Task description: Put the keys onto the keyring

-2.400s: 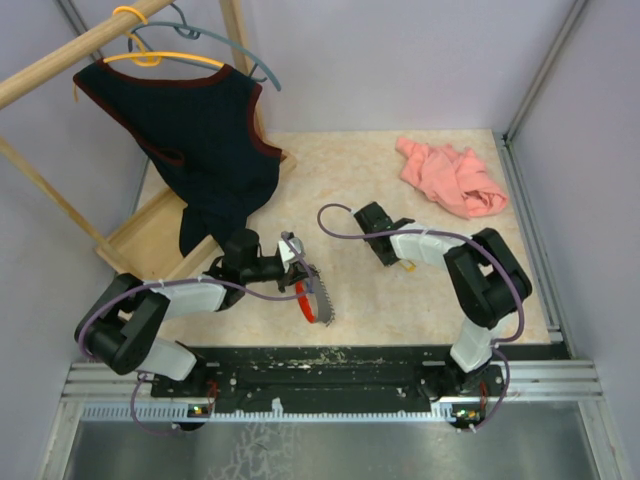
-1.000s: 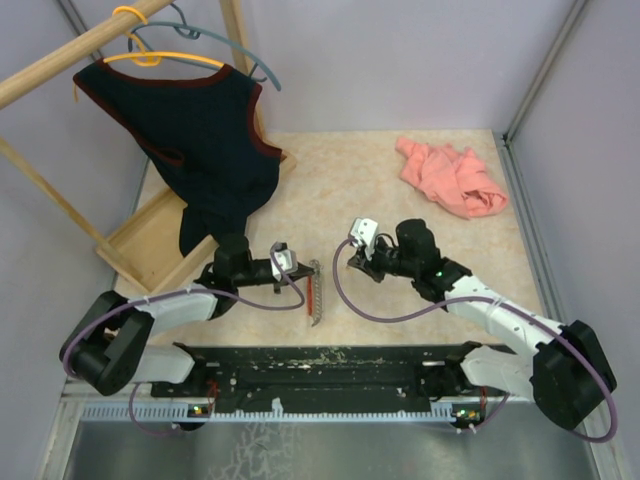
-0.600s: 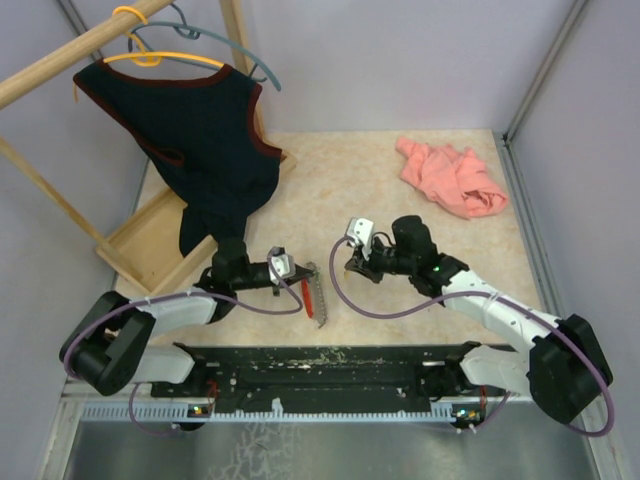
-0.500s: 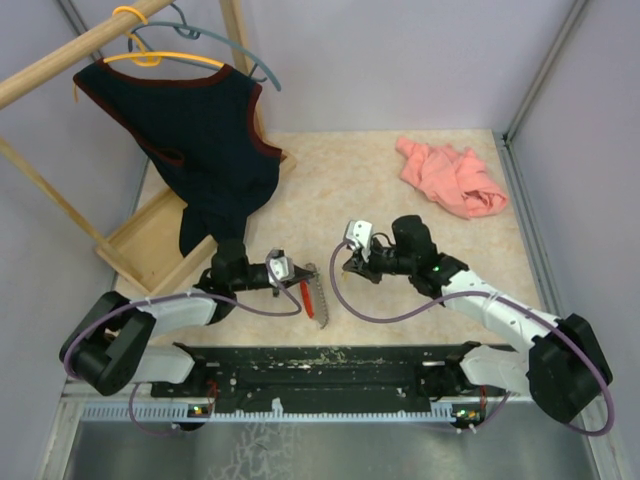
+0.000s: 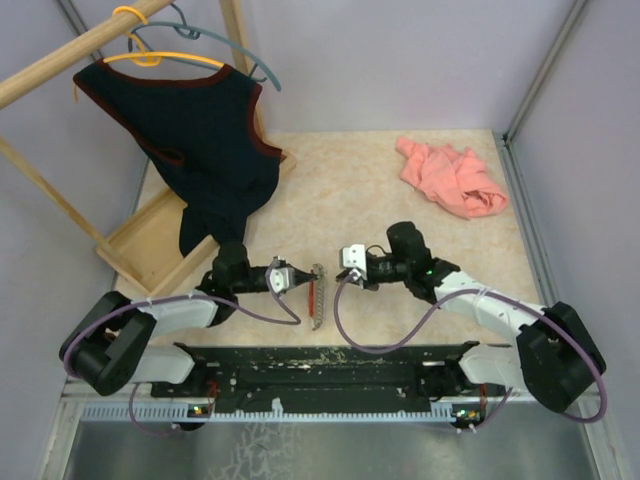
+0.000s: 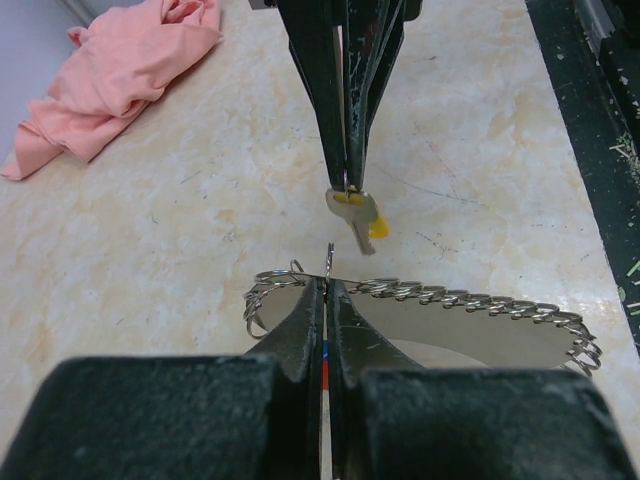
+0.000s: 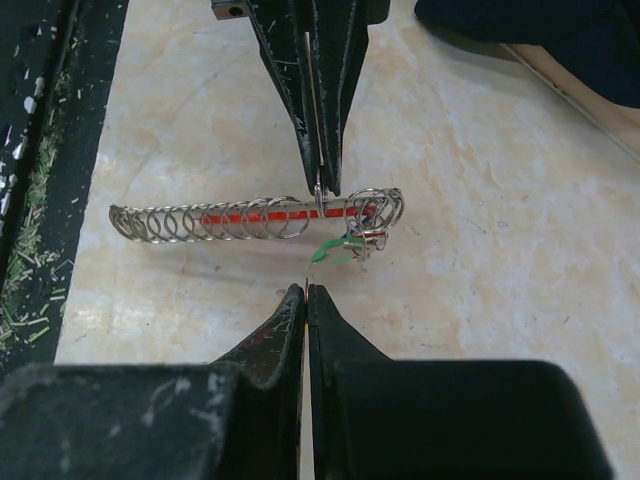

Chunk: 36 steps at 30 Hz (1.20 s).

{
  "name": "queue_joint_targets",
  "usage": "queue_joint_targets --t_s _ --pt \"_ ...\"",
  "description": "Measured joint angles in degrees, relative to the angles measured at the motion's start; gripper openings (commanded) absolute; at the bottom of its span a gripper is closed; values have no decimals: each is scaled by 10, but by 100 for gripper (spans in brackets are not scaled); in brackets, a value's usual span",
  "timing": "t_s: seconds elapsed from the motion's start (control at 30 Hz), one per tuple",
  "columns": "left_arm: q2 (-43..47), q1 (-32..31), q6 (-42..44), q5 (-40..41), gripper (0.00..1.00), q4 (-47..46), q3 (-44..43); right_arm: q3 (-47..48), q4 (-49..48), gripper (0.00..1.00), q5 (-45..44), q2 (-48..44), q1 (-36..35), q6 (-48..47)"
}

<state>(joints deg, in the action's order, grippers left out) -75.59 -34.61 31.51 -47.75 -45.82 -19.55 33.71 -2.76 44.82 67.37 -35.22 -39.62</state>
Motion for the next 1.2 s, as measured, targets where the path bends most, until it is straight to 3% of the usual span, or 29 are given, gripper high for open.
queue_joint_targets --t_s 0.43,1.2 --pt "0 -22 30 18 0 2 2 -14 -49 0 -33 23 -41 -67" --pt "20 -39 50 77 0 100 -14 -37 -82 0 -121 -12 -83 -99"
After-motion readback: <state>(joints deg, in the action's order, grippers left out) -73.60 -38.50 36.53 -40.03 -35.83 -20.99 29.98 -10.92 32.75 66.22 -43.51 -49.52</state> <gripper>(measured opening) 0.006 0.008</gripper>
